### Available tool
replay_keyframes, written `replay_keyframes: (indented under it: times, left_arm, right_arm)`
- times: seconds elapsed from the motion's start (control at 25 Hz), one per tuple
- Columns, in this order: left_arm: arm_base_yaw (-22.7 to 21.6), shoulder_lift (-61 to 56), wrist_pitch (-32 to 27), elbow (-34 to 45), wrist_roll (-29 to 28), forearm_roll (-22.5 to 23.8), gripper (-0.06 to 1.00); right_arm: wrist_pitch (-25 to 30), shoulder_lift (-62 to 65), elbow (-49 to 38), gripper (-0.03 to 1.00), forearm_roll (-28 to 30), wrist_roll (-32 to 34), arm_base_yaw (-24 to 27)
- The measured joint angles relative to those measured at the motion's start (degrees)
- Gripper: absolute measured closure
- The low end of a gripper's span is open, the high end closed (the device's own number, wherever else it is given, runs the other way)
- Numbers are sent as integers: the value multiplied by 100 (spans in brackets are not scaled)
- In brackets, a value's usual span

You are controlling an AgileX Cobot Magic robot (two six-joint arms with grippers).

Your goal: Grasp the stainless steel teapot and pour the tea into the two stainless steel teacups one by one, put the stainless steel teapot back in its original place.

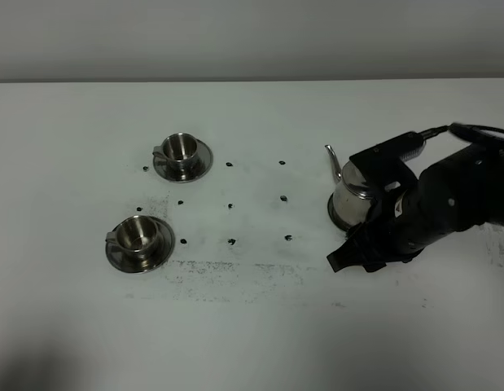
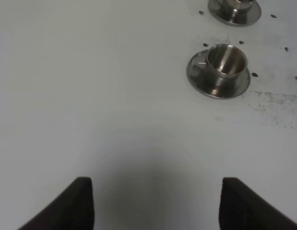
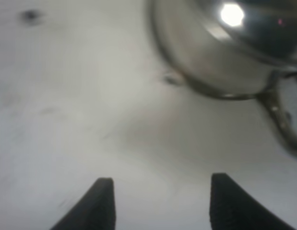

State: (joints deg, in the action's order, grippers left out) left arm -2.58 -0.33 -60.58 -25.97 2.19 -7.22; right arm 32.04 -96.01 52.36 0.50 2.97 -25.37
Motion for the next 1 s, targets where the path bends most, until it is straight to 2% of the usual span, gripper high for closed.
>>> replay_keyframes:
  times: [0.08,0.2,0.52,1.0]
  left_arm:
    - [0,0,0,0,0,0,40]
    - [0,0,0,0,0,0,40]
    - [0,0,0,0,0,0,40]
    - [0,0,0,0,0,0,40]
  right_arm:
    - [504,208,248,53,-264,-533,25]
    - [1059,304,655,53,-390,-915,206]
    - [1125,-42,1154,49,-402,-1561,945]
    - [1693,-1132,2144,48,-381,-1858,1112]
